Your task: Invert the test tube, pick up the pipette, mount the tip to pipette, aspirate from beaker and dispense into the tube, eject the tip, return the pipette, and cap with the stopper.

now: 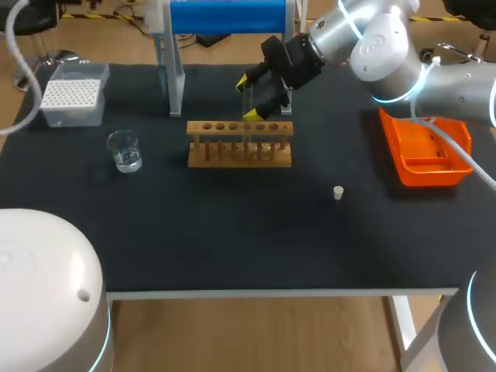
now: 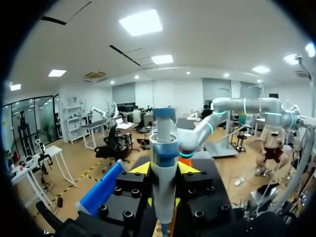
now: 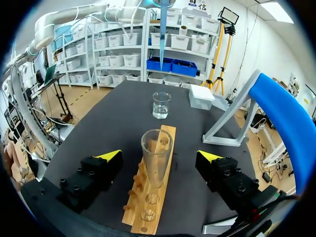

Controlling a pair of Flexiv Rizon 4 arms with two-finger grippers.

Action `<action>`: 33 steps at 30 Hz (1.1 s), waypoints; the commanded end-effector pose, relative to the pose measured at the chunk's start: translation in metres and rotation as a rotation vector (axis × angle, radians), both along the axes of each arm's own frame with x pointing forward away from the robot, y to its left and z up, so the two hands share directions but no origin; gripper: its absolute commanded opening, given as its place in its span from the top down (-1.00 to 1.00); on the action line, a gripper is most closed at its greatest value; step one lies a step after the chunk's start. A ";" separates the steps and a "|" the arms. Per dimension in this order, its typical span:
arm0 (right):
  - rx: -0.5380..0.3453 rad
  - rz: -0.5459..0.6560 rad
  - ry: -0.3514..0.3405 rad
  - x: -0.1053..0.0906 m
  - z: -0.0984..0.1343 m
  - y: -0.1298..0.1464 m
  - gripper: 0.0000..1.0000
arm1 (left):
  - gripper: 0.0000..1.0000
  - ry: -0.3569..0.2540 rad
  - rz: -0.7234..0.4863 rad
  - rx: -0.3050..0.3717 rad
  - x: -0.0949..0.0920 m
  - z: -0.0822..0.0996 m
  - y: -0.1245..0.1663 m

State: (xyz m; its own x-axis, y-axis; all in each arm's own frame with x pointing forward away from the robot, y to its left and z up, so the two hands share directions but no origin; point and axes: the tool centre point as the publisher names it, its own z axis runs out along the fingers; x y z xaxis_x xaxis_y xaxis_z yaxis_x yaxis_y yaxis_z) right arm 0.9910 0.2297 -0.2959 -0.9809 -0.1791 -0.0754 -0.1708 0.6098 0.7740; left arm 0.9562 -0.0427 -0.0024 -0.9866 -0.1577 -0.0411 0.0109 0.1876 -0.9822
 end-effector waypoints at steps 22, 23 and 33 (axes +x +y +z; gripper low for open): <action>-0.003 0.004 0.002 0.001 0.001 -0.001 -1.00 | 1.00 0.006 -0.211 -0.075 0.022 0.018 -0.133; -0.003 0.004 0.002 0.001 0.001 -0.001 -1.00 | 1.00 0.009 -0.211 -0.076 0.022 0.017 -0.134; -0.003 0.004 0.002 0.001 0.001 -0.001 -1.00 | 1.00 0.021 -0.198 -0.084 0.023 0.014 -0.138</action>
